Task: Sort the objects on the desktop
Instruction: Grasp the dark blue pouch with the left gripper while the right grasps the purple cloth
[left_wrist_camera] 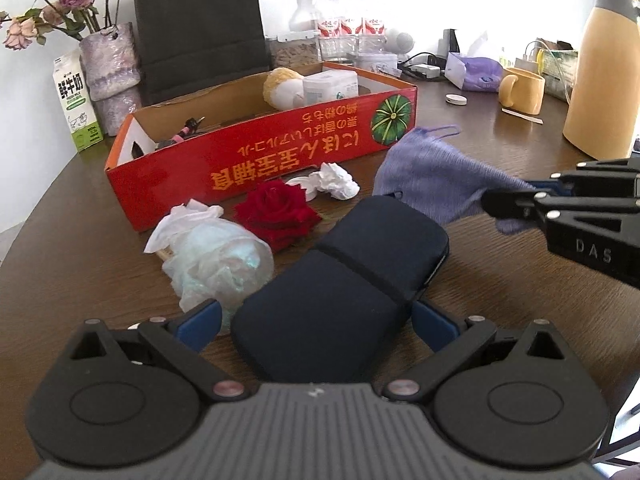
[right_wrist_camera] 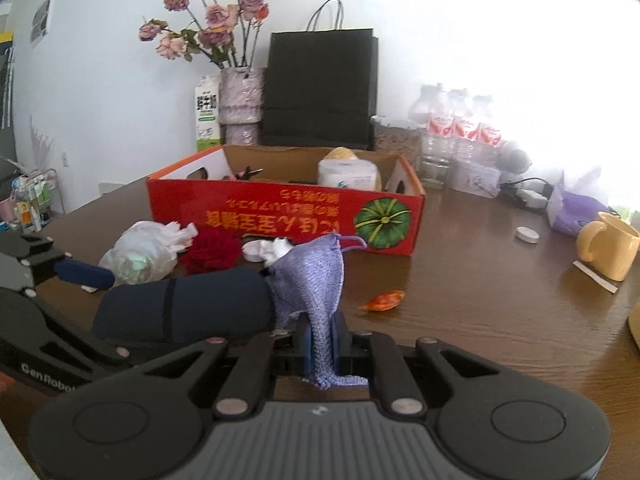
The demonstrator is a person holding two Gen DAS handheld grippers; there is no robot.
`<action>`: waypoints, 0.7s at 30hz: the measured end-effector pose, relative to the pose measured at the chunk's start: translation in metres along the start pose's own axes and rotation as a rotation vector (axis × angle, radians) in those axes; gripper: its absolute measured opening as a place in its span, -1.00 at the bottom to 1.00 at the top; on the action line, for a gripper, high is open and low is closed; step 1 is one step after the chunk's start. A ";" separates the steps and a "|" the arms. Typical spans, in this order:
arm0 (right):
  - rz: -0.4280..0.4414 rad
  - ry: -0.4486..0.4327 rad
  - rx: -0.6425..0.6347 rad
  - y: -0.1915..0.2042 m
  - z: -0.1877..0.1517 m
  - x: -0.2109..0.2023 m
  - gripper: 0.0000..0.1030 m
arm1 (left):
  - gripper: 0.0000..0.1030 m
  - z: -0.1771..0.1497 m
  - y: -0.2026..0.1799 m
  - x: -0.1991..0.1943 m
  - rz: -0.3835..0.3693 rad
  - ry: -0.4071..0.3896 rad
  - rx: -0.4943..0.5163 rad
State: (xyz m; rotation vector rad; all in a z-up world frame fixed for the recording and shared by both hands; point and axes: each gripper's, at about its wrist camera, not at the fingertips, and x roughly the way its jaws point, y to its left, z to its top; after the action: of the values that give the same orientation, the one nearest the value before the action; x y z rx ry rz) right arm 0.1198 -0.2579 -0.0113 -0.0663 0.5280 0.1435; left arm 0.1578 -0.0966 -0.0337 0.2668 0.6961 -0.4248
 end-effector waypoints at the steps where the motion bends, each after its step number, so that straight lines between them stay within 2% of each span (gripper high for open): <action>1: -0.011 -0.003 0.005 -0.003 0.000 0.000 -0.84 | 1.00 0.001 -0.002 0.000 0.004 -0.003 0.007; 9: -0.019 -0.006 0.030 -0.017 -0.002 -0.003 -0.84 | 1.00 0.011 -0.010 0.009 -0.001 -0.006 0.085; 13: -0.018 -0.004 0.034 -0.019 -0.003 -0.003 -0.84 | 1.00 0.011 -0.009 0.014 -0.001 -0.014 0.093; 15: -0.016 -0.003 0.040 -0.021 -0.004 -0.002 -0.84 | 1.00 0.009 -0.007 0.020 0.006 0.017 0.076; 18: -0.007 -0.002 0.043 -0.021 -0.004 -0.002 -0.84 | 0.85 0.008 0.002 0.019 -0.031 0.046 0.000; 21: 0.001 0.001 0.040 -0.019 -0.003 0.000 -0.84 | 0.68 0.004 0.003 0.013 -0.034 0.046 -0.025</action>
State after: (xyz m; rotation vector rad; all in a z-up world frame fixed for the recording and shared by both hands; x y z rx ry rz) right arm 0.1214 -0.2774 -0.0136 -0.0272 0.5315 0.1337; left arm 0.1703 -0.0986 -0.0392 0.2423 0.7518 -0.4429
